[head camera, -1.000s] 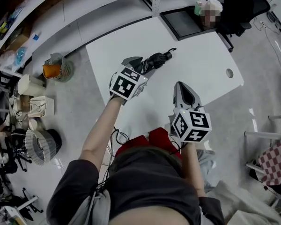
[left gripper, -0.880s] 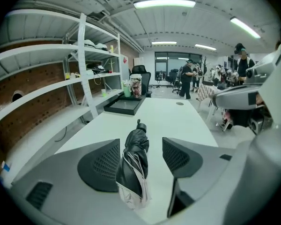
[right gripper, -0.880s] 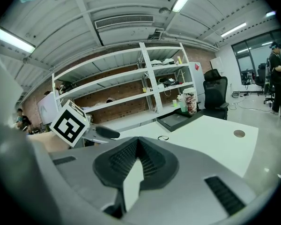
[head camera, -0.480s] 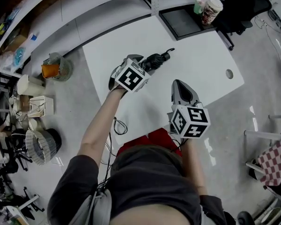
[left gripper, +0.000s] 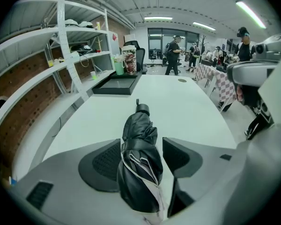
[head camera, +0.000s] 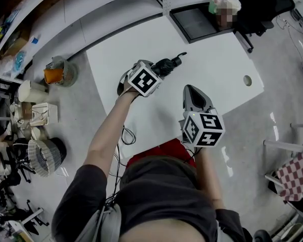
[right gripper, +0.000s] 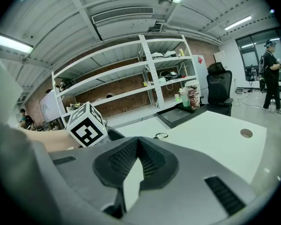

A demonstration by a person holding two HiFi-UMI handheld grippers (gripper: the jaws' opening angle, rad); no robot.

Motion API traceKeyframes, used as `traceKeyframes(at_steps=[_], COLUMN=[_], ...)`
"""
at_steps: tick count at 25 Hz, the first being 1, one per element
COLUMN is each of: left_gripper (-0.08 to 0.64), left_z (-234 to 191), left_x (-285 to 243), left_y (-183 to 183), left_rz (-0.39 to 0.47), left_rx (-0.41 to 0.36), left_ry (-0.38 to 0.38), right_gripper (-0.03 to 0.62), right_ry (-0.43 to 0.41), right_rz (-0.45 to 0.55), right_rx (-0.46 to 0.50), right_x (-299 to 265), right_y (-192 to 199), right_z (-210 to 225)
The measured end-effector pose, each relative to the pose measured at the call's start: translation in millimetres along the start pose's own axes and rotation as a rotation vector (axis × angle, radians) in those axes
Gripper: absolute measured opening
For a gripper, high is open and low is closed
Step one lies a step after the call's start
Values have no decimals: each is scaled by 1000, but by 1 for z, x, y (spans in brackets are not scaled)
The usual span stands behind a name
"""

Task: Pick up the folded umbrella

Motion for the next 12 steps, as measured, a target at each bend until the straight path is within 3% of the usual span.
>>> traceKeyframes(at_steps=[12], left_gripper=[275], left_z=[-6], left_x=[-18], left_y=[5], left_rz=[-44], left_rx=[16], left_ry=[8], right_gripper=[18], right_ry=[-15], right_rz=[-32], right_rx=[-2], right_x=[-12], right_y=[0], right_z=[11])
Point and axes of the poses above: the fingertips, and each gripper's own axes: x backward along the fingers, z to its right, y out of its underside, the point moved 4 cm from there along x, backward along the fingers, and after that the axes turned 6 degrees about -x, right-handed, at the moved point
